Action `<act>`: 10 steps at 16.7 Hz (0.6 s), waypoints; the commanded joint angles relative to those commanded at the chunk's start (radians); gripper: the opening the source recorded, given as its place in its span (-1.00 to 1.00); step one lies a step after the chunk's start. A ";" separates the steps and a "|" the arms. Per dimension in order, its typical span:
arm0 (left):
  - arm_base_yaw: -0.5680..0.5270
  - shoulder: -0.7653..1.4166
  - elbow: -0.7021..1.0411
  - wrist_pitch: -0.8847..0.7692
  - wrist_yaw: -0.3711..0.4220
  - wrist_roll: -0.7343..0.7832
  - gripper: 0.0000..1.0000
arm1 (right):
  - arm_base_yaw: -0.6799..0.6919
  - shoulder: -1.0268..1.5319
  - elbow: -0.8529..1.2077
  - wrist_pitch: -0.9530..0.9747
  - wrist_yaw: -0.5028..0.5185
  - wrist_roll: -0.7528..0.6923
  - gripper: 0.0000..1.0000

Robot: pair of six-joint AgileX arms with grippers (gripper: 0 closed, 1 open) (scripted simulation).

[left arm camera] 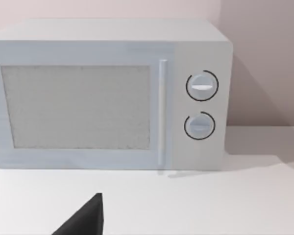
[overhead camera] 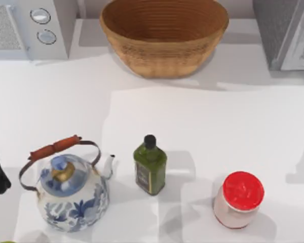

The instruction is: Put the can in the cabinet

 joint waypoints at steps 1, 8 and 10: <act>0.000 0.000 0.000 0.000 0.000 0.000 1.00 | 0.008 0.051 0.061 -0.017 0.008 0.001 -1.00; 0.000 0.000 0.000 0.000 0.000 0.000 1.00 | 0.060 0.470 0.632 -0.128 0.060 0.005 -1.00; 0.000 0.000 0.000 0.000 0.000 0.000 1.00 | 0.073 0.552 0.759 -0.159 0.075 0.005 -1.00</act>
